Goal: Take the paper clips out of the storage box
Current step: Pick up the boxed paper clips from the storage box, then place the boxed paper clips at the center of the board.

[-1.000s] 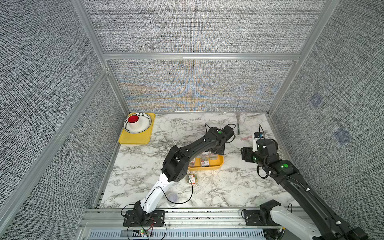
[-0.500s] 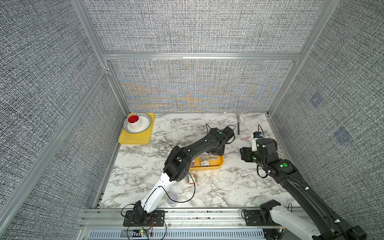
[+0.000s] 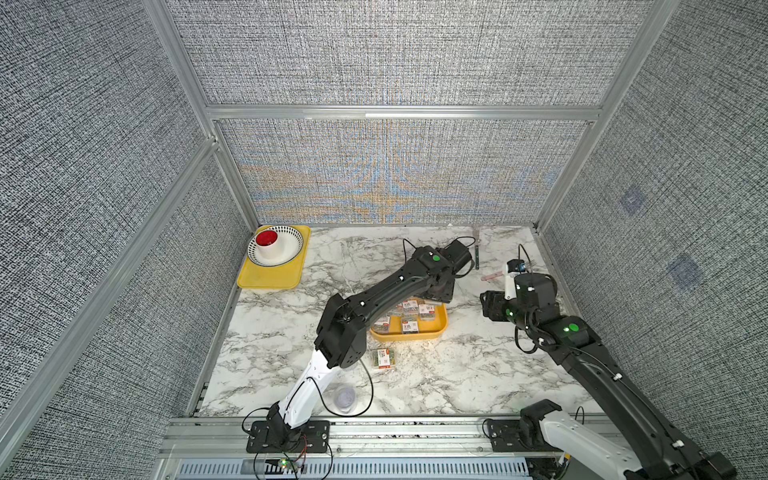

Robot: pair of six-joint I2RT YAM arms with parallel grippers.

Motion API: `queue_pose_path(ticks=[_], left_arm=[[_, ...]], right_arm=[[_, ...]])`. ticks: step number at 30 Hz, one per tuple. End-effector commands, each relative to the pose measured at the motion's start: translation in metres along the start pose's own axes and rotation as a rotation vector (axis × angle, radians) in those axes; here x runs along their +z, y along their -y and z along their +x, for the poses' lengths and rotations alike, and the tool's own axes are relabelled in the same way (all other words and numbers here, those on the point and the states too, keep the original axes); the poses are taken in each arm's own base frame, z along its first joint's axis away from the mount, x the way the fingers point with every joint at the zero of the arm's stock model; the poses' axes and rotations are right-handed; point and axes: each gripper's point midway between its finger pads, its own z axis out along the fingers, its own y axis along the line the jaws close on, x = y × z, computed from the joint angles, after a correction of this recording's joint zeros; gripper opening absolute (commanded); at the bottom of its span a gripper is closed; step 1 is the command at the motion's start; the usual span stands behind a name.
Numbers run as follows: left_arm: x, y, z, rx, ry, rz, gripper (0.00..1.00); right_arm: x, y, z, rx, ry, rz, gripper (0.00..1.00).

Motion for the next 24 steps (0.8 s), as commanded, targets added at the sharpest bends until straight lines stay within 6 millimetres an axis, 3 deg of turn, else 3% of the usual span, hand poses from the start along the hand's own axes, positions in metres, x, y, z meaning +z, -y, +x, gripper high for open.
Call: queue_pose_path(ticks=[1, 5, 9, 12, 17, 24], left_arm=[[-0.036, -0.007, -0.003, 0.054, 0.061, -0.008, 0.44], [-0.080, -0.013, 0.009, 0.138, 0.123, 0.040, 0.44], [-0.110, -0.017, 0.040, 0.278, 0.155, 0.118, 0.43], [-0.128, -0.030, 0.068, 0.351, 0.156, 0.154, 0.42], [-0.135, -0.052, 0.126, 0.486, 0.090, 0.208, 0.42], [-0.116, -0.077, 0.196, 0.685, -0.077, 0.195, 0.42]], right_arm=[[-0.006, -0.001, -0.003, 0.015, 0.000, -0.003, 0.69], [-0.010, -0.005, -0.007, 0.057, 0.013, -0.033, 0.68], [-0.009, -0.013, -0.006, 0.107, 0.020, -0.080, 0.67], [-0.008, -0.020, -0.006, 0.140, 0.023, -0.121, 0.66], [0.000, -0.024, 0.002, 0.177, 0.009, -0.146, 0.66], [0.005, -0.026, 0.005, 0.199, 0.002, -0.154, 0.65]])
